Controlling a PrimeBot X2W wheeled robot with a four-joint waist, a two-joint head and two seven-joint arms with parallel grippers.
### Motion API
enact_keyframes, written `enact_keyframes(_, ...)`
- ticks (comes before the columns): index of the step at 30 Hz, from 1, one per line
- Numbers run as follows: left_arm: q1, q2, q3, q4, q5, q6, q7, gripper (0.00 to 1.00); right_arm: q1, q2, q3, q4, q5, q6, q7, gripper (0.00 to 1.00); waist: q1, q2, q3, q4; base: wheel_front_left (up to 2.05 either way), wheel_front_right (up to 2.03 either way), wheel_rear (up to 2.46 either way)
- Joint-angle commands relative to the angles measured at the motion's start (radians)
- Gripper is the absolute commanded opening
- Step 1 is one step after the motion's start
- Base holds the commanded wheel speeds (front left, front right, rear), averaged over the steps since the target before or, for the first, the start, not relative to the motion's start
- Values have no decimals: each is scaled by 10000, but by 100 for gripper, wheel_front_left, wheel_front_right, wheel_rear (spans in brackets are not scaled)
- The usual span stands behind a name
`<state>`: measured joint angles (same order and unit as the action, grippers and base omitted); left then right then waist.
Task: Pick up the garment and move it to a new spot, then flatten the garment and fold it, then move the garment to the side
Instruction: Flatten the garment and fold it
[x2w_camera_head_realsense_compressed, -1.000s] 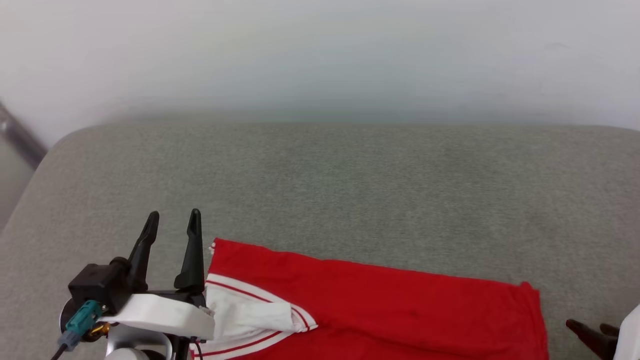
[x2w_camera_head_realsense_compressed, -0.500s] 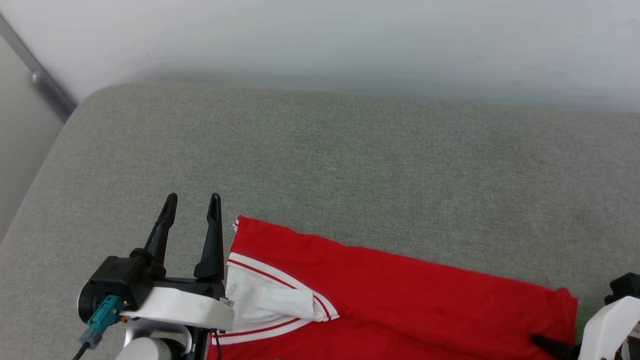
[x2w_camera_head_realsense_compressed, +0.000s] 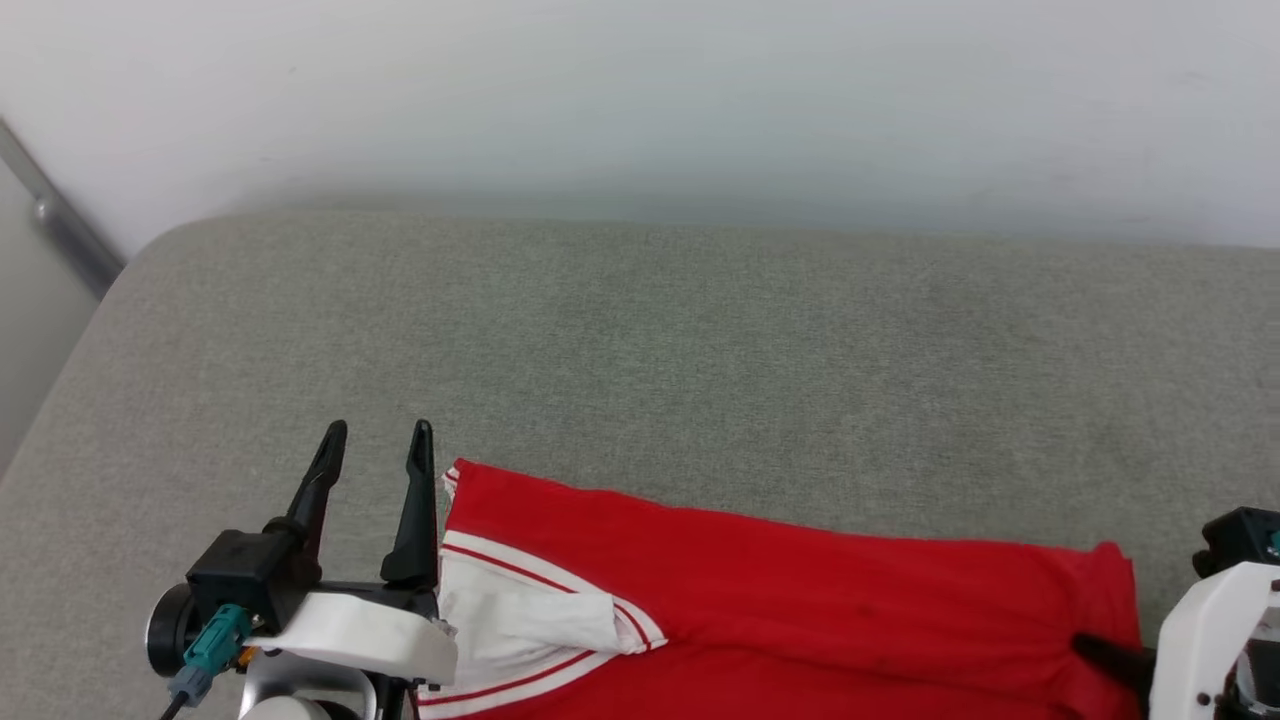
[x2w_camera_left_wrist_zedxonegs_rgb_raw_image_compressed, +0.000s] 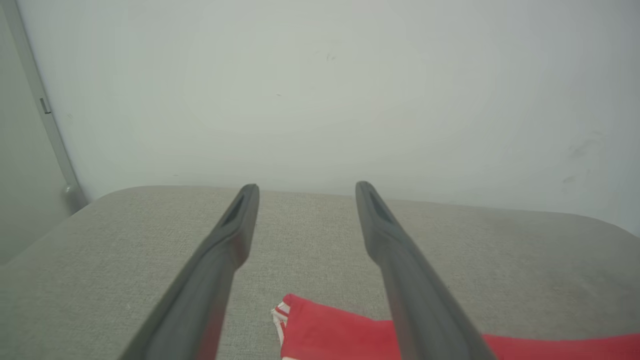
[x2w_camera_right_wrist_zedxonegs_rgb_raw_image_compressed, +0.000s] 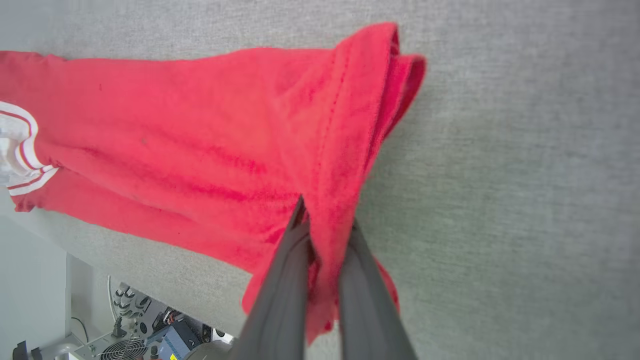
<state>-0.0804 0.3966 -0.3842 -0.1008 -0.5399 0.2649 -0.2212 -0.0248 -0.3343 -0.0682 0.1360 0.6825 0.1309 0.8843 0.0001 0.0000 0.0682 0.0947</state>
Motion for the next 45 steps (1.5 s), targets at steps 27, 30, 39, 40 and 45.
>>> enact_keyframes(27,205,14,-289,43,17,205,231,100,-1278,2502,-3061,-45,2477,-4,3822,0,-1,0,-331,-852,0,0,0)
enact_keyframes(30,55,-9,-402,17,72,187,354,100,-1441,2785,-2539,1,3003,-4,3900,0,-1,0,-168,-665,0,0,0)
enact_keyframes(39,-347,-139,-643,170,113,95,489,100,-1892,2844,1062,1138,5059,-4,2393,0,-1,0,58,-99,0,0,0)
enact_keyframes(40,-375,-152,-665,194,111,77,493,100,-1976,2846,1431,1236,5213,-4,2157,0,-1,0,111,-38,0,0,0)
enact_keyframes(45,-584,-258,-726,274,113,9,401,100,-2475,2842,2908,1799,5565,-4,944,0,-1,0,364,214,0,0,0)
